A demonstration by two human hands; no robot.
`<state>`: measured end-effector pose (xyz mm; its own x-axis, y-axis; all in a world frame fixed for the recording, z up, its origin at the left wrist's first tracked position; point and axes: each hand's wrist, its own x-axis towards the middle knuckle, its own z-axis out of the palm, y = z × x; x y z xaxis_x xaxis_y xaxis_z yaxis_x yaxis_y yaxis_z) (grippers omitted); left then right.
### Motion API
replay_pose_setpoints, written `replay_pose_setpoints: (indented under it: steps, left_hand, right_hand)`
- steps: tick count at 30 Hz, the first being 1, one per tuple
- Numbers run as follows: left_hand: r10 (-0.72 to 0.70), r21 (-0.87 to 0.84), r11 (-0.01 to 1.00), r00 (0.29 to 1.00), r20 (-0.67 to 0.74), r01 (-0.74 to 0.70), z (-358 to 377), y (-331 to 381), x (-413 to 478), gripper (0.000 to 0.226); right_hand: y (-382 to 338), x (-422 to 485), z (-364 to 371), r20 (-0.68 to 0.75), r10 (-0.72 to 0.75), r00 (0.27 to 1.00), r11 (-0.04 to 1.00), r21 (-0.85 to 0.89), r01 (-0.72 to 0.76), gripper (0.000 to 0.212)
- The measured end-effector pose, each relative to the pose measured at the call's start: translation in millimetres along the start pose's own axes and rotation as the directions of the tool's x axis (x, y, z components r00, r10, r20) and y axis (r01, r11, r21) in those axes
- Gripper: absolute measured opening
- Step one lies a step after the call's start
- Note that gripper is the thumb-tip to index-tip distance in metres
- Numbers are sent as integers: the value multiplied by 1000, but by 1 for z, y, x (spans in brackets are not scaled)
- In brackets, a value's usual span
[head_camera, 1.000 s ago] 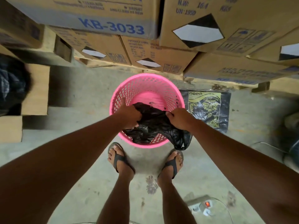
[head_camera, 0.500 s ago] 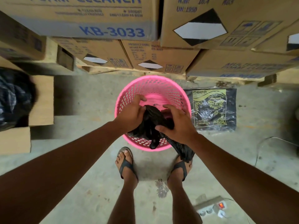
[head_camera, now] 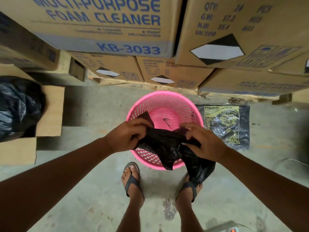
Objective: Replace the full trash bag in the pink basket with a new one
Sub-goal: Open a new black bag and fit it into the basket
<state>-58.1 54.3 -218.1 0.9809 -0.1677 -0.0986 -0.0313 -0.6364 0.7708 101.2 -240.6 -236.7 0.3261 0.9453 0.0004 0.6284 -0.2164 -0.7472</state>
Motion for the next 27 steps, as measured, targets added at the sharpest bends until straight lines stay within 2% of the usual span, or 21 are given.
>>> replay_pose_setpoints:
  steps: [2,4,5,7,9,11,13,16,18,21,24,25,27]
  left_hand:
    - [-187,-209,961,982,-7,182,1,-2,3,42]
    - [-351,-315,880,934,69,355,-1,-5,8,57]
    - [-377,-283,878,922,88,386,-2,-7,11,59]
    - [-385,-162,905,920,76,393,-7,-11,20,50]
    - [-330,66,942,944,23,328,-12,-23,30,41]
    - [-337,239,912,941,-24,333,-14,-36,38,45]
    - [-399,303,860,911,-101,410,-13,-46,51,52]
    - [-546,196,798,821,-166,570,-12,-61,74,51]
    - [-574,158,791,806,-144,592,-11,-70,85,52]
    - [-595,33,792,783,-184,610,-9,-81,97,55]
    - [-664,-129,748,736,-129,652,-11,-87,105,54]
    - [-678,-177,732,730,-88,658,-12,-89,106,54]
    - [-703,-273,694,709,-53,667,-18,-96,103,45]
  right_hand:
    - [0,-3,2,45,-126,991,991,-48,128,16]
    - [6,-4,3,91,-147,985,986,-71,153,28]
    - [11,-2,3,103,-124,987,988,-75,132,31]
    - [20,9,1,84,-42,996,991,-124,52,35]
    - [24,26,-2,57,70,996,982,-180,-59,39]
    - [28,46,-3,70,192,979,960,-220,-172,47]
    - [37,64,-5,67,285,956,929,-264,-258,55]
    - [51,87,-4,-29,383,923,872,-318,-372,58]
    - [59,101,-6,-100,472,876,819,-319,-478,57]
    - [73,114,-8,-133,641,756,702,-296,-647,55]
    - [85,121,-2,-39,716,697,695,-50,-717,46]
    - [88,125,-1,-3,758,653,652,54,-757,41]
    - [99,132,-1,123,846,520,489,213,-846,29]
